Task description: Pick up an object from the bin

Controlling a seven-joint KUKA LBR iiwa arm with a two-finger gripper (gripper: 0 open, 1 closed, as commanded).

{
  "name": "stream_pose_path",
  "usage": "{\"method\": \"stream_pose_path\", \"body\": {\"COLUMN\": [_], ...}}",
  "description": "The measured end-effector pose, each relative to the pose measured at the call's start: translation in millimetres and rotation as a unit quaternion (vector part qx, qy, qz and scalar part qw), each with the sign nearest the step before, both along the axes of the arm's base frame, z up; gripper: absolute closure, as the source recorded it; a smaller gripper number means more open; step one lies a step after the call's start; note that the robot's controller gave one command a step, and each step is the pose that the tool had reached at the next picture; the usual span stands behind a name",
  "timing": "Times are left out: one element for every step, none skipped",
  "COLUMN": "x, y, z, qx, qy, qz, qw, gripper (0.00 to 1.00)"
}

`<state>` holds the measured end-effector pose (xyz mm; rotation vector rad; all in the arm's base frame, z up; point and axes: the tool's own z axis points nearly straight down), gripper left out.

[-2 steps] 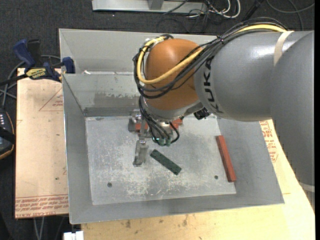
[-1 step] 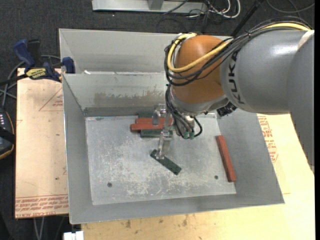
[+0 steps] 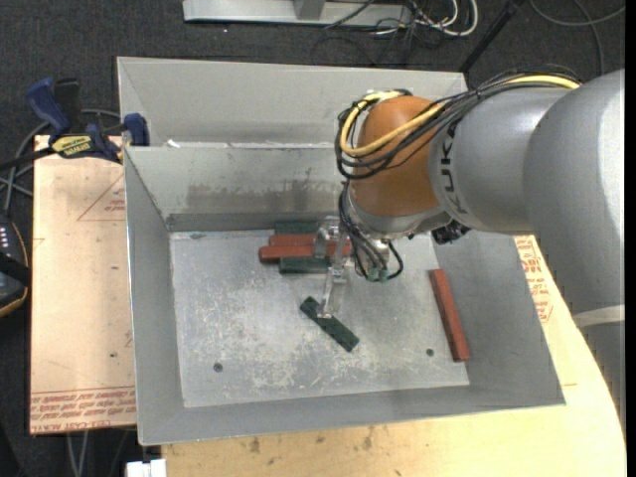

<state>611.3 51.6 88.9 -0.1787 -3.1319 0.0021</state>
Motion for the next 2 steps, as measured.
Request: {"method": "stream_pose_path", "body": {"x": [46.4, 44.0], "y": [29.9, 30.4], "z": [-17.3, -17.6], "qx": [0.001, 0.002], "qy": [-0.0033, 0.0028], "qz": [0.068, 0.068], "qw": [0.9977, 0.9977], "gripper": [0.0, 1.0]}}
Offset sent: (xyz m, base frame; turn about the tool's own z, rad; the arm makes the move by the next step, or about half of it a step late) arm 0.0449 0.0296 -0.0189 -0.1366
